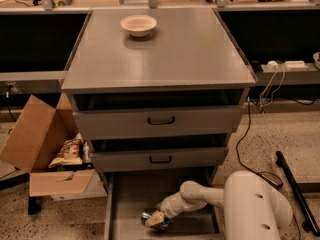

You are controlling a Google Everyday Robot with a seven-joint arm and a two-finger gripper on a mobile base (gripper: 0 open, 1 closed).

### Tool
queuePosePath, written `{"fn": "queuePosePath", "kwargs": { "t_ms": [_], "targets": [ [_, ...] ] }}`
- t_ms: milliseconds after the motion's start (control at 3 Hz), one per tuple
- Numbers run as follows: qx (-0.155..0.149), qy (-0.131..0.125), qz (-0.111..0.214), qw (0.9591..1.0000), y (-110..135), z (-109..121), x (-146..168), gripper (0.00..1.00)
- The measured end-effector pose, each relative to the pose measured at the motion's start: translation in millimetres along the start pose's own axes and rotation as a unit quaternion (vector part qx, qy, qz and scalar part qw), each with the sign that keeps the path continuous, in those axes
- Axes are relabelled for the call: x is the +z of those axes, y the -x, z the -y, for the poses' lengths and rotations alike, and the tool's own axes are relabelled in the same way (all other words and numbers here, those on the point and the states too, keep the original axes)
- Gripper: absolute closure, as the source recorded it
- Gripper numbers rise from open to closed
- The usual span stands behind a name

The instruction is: Place redbull can into bottom drawer

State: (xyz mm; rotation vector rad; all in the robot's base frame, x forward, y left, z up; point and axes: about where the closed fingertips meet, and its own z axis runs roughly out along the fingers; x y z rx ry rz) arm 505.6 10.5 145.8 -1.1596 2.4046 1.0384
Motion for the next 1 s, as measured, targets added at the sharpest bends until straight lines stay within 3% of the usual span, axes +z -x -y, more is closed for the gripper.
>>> {"fn": "queuePosePath", "kwargs": {
  "t_ms": [333,1000],
  "targets": [
    [-0.001,-0.001,-0.001,1.0000,-0.2,0.2,-1.8,0.00],
    [-0.071,-0.015,0.025,0.9970,35.2,-32.3,-46.4,0.00]
  ]
}}
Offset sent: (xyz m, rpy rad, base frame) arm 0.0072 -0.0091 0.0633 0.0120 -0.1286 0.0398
